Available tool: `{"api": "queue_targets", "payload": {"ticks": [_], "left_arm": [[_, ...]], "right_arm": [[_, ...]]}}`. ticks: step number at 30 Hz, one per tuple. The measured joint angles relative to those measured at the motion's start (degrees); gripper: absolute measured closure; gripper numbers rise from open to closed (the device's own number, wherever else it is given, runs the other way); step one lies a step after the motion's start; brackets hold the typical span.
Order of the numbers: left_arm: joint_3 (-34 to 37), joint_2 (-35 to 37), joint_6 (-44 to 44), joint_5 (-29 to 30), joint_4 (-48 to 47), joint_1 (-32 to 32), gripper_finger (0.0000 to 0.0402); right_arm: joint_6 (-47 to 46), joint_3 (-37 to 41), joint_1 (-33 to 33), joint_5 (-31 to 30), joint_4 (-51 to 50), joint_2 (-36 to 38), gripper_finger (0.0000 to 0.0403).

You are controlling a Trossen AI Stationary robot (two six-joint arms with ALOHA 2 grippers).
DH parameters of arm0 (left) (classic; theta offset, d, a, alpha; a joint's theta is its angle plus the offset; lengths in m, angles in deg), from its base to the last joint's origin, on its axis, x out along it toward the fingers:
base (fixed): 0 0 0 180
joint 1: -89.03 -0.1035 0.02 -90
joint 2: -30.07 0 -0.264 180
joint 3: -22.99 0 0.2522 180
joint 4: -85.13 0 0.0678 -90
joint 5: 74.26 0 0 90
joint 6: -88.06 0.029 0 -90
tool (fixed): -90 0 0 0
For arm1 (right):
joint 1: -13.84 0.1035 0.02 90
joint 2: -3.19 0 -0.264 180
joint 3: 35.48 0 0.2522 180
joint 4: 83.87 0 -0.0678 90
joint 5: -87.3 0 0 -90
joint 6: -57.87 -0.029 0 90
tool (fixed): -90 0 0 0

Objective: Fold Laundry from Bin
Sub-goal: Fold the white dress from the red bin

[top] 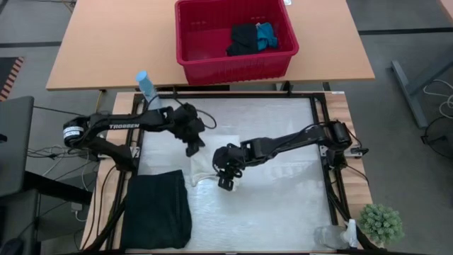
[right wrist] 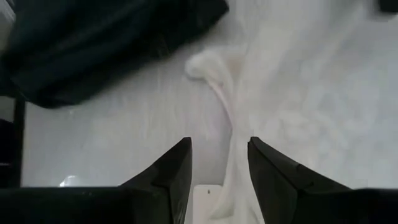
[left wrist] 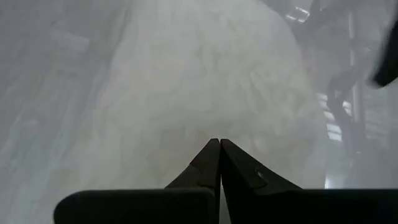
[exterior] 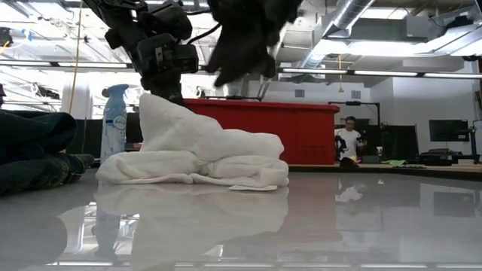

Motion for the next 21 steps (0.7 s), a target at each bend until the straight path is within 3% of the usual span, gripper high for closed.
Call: {"api": "queue_targets", "payload": {"ticks": [7, 13, 21], "left_arm": [[2.0, 0.0, -3.0, 0.8, -1.4, 6.1, 0.0401], [6.0, 0.0, -5.6, 4.5, 0.4, 11.5, 0.0401], [7.1, 0.0, -9.1, 10.3, 5.4, 16.7, 0.0401]], "right_arm": [[-2.9, -0.7, -2.2, -3.6, -5.5, 0.4, 0.0249], [-5.4, -0.7, -3.2, -10.1, -7.3, 0.5, 0.0271], [-6.2, -0.5, 0.0, -10.6, -5.0, -1.6, 0.0288]]}}
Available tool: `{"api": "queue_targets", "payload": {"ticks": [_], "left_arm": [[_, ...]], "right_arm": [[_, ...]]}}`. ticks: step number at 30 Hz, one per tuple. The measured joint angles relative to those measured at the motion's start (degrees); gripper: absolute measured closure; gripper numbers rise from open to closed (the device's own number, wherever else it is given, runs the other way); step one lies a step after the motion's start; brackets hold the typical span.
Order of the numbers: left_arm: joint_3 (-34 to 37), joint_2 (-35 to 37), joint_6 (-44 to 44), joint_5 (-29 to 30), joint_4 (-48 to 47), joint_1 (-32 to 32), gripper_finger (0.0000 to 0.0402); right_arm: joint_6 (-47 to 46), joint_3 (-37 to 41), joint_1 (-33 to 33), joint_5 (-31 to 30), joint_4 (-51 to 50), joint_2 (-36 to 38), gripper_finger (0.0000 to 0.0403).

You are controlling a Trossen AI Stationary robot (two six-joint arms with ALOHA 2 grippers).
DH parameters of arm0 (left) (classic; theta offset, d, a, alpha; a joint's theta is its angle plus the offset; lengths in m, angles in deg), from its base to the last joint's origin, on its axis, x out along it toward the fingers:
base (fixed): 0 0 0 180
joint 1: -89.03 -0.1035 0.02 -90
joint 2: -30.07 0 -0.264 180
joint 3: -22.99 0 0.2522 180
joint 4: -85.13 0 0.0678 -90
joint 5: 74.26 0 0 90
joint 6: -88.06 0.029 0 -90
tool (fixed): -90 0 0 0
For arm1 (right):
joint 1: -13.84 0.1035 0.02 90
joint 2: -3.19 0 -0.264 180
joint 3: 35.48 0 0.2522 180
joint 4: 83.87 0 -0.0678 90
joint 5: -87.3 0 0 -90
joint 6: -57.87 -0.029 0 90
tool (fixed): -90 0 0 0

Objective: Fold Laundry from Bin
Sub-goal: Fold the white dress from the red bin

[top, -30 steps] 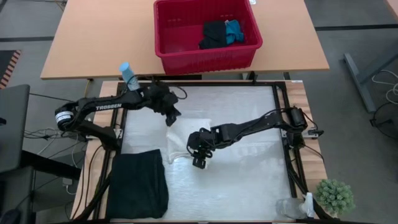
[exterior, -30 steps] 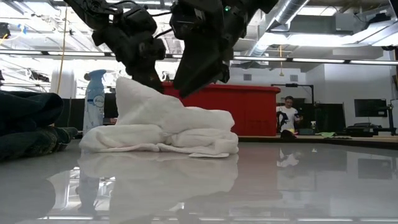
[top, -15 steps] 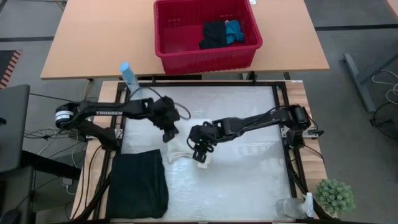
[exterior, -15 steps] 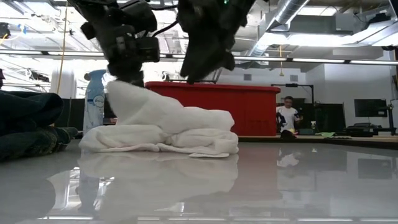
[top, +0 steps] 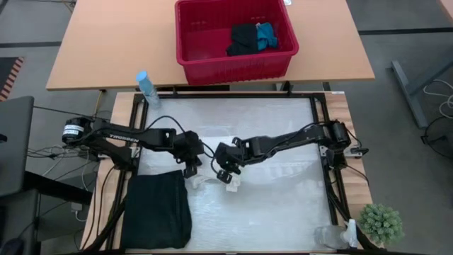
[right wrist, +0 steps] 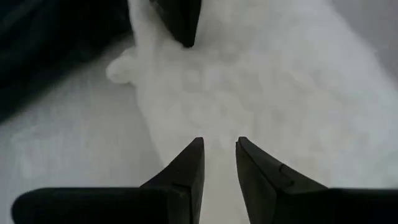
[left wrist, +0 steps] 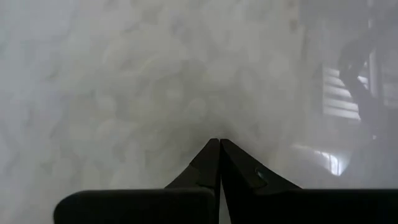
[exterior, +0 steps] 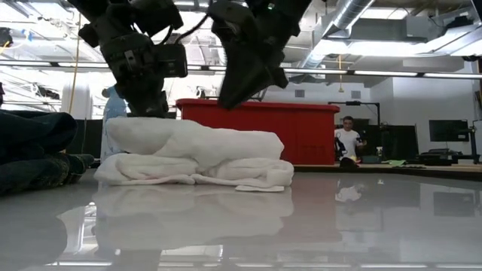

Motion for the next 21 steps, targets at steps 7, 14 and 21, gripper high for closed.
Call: {"api": "queue_targets", "payload": {"ticks": [7, 14, 21], "left_arm": [[0.0, -1.4, -1.7, 1.5, 2.6, 3.2, 0.0401], [0.0, -6.0, -2.3, -1.6, 4.3, 5.2, 0.0401], [-0.1, -13.6, -4.4, -5.1, 10.0, 6.8, 0.0401]], "right_arm": [[-8.2, 3.7, 3.8, -2.9, 1.3, -2.4, 0.029], [-10.5, 7.1, 5.0, -3.0, 1.4, -3.1, 0.029], [-12.7, 10.8, 5.0, -2.5, 3.2, -3.2, 0.029]]}}
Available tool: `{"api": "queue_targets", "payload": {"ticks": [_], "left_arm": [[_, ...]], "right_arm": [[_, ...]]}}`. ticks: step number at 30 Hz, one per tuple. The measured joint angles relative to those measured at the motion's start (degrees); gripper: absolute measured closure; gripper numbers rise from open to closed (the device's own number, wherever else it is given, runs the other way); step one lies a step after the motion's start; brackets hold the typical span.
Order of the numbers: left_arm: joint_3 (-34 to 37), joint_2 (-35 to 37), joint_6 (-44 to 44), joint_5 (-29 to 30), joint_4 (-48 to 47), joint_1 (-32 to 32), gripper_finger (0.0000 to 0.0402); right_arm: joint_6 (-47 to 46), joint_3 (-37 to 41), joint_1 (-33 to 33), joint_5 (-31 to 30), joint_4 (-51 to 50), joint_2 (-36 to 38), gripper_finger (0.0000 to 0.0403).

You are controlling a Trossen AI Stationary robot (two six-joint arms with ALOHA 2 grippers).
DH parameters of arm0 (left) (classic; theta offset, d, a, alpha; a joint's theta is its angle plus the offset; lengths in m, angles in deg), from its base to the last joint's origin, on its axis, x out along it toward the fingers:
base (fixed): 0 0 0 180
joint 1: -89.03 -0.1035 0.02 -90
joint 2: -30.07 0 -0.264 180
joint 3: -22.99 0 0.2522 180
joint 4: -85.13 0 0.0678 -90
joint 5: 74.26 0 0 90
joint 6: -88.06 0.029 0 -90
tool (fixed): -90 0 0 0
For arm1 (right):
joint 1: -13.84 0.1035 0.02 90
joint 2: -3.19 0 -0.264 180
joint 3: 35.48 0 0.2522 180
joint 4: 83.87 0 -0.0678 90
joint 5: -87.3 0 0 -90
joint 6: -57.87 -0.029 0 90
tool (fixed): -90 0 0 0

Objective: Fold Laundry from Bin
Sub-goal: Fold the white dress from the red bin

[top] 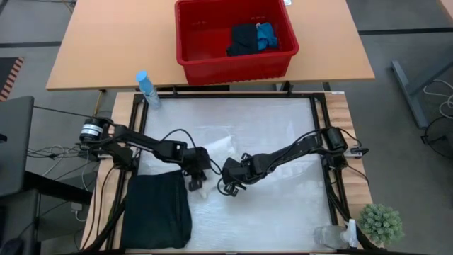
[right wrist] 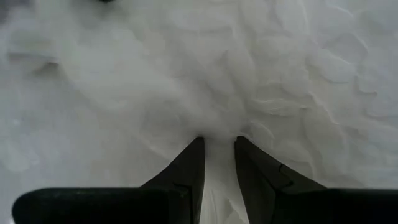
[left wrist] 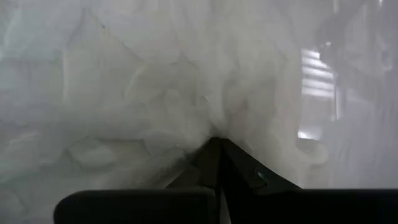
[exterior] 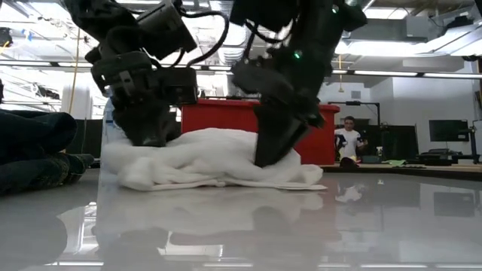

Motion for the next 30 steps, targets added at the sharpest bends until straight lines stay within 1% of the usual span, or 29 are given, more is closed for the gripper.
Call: {"api": "queue_targets", "payload": {"ticks": [3, 7, 10, 14, 17, 19, 21, 24, 25, 26, 27, 30], "left_arm": [[0.0, -1.5, 0.1, 0.0, 3.2, 0.0, 0.0401], [0.0, -1.6, 0.1, 2.1, 6.2, 0.0, 0.0401], [-0.2, 0.1, 0.0, 2.4, 5.6, -0.1, 0.0401], [-2.9, 5.7, 0.6, 2.0, -0.9, -0.6, 0.0402], [-4.2, 11.2, 1.7, 4.3, -6.0, -1.2, 0.0401], [-4.6, 15.0, 1.7, 5.7, -7.5, -1.7, 0.0401], [-4.7, 19.0, 2.7, 8.6, -9.0, -2.3, 0.0401], [-4.0, 23.2, 5.6, 20.5, -9.4, -3.0, 0.0402], [-3.3, 24.0, 5.7, 23.4, -8.5, -3.7, 0.0401], [-2.4, 24.4, 5.4, 24.4, -7.2, -4.6, 0.0401], [-1.3, 24.5, 4.8, 23.3, -5.2, -5.6, 0.0401], [2.0, 24.5, 2.8, 16.3, -0.5, -8.0, 0.0401]], "right_arm": [[-0.3, 1.3, 0.3, 0.1, -0.2, 0.0, 0.029], [-0.3, 2.5, 0.3, 0.1, -0.4, 0.1, 0.029], [-1.5, 3.5, 0.3, 0.1, -0.1, 0.3, 0.029], [-2.8, 3.7, 0.3, -0.3, 0.1, 0.3, 0.029], [-2.8, 3.8, 0.3, -0.5, 1.2, 0.7, 0.029], [-2.9, 3.9, 0.3, -1.3, 1.3, 1.1, 0.029], [-2.9, 4.0, 0.4, -1.6, 1.3, 1.7, 0.029], [-2.8, 4.1, 0.7, -1.8, 3.0, 3.1, 0.029], [-2.5, 4.1, 0.9, -2.3, 4.0, 3.9, 0.029], [-2.1, 4.1, 1.2, -3.2, 4.6, 4.8, 0.029], [-2.0, 4.0, 1.5, -4.3, 5.0, 5.7, 0.029], [-1.9, 4.0, 2.3, -8.1, 4.1, 8.6, 0.029]]}}
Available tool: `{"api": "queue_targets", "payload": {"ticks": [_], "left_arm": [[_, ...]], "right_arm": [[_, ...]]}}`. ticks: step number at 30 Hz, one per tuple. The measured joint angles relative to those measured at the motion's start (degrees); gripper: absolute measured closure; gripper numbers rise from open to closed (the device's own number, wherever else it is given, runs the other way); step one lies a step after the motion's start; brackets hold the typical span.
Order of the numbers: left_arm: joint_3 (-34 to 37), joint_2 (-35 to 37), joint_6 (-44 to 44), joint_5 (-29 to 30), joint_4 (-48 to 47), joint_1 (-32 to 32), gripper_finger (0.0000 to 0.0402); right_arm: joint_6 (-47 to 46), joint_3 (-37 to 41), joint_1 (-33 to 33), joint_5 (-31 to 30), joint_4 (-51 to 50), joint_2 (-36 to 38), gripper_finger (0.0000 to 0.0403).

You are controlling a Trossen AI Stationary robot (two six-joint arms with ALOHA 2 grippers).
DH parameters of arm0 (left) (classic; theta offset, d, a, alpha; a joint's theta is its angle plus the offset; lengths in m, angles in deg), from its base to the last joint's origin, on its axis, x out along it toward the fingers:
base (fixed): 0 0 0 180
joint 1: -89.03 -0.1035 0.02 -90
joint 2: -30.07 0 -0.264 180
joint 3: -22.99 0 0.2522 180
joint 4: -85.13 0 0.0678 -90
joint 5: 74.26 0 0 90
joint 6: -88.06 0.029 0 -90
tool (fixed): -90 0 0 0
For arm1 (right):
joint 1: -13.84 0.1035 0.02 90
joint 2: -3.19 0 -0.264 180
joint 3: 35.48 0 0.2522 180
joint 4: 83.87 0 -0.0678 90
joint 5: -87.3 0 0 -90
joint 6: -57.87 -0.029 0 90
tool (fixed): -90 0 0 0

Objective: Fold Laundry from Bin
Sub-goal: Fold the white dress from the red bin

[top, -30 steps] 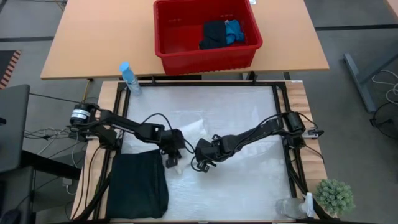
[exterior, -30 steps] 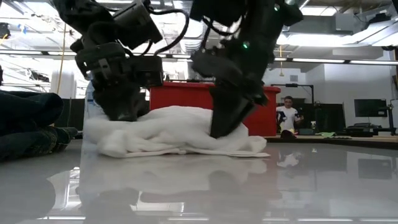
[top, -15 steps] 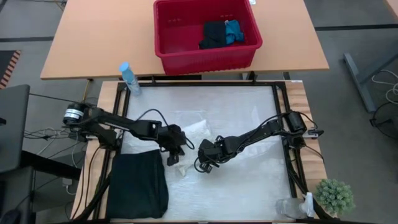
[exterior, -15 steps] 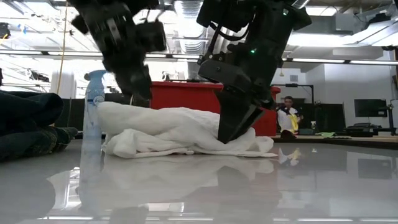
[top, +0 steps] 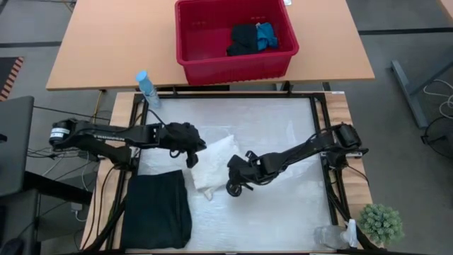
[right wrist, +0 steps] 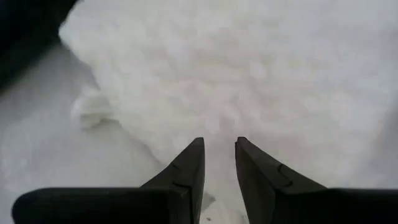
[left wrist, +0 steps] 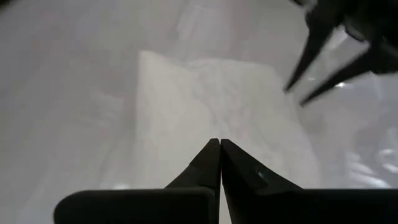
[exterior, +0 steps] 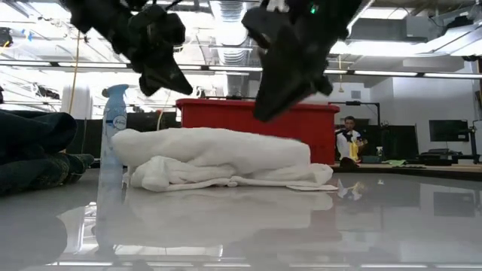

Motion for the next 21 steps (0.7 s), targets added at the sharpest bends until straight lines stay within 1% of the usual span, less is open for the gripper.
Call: {"api": "queue_targets", "payload": {"ticks": [2, 3, 5, 6, 7, 10, 14, 16, 19, 21], "left_arm": [[1.8, 0.0, -1.8, -1.2, 2.5, -0.5, 0.0401], [2.5, 0.3, -2.4, -1.2, 2.6, -0.6, 0.0401], [2.9, 1.5, -2.6, -0.5, 2.0, -0.6, 0.0401], [2.9, 2.0, -2.5, -0.2, 2.4, -0.6, 0.0401], [2.9, 2.8, -2.3, -0.2, 2.5, -0.6, 0.0401], [2.9, 5.4, -2.6, 0.8, 2.6, -0.5, 0.0401], [2.9, 8.9, -2.6, 5.1, 1.6, -0.5, 0.0401], [2.8, 10.2, -2.3, 7.3, 1.1, -0.5, 0.0401], [2.8, 11.2, -1.3, 10.4, -1.7, -0.5, 0.0401], [2.8, 11.2, -1.3, 11.4, -2.8, -0.5, 0.0401]], "right_arm": [[0.2, 0.0, 0.4, -4.4, -0.3, 1.4, 0.029], [0.5, 0.0, 0.6, -8.0, 0.8, 1.9, 0.029], [1.5, 0.0, 0.7, -16.5, 5.1, 2.4, 0.029], [2.9, 0.0, 0.6, -19.9, 8.1, 2.4, 0.029], [4.9, 0.0, 0.1, -21.8, 11.2, 2.3, 0.029], [12.3, -0.2, -2.2, -21.5, 22.3, -0.7, 0.0293], [20.7, 0.0, -4.7, -21.2, 34.8, -7.1, 0.0306], [21.1, -0.1, -5.7, -21.2, 37.3, -9.8, 0.0315], [17.3, -0.2, -6.3, -21.2, 37.5, -14.3, 0.0326], [15.3, -0.1, -6.2, -21.4, 37.4, -17.4, 0.0333]]}}
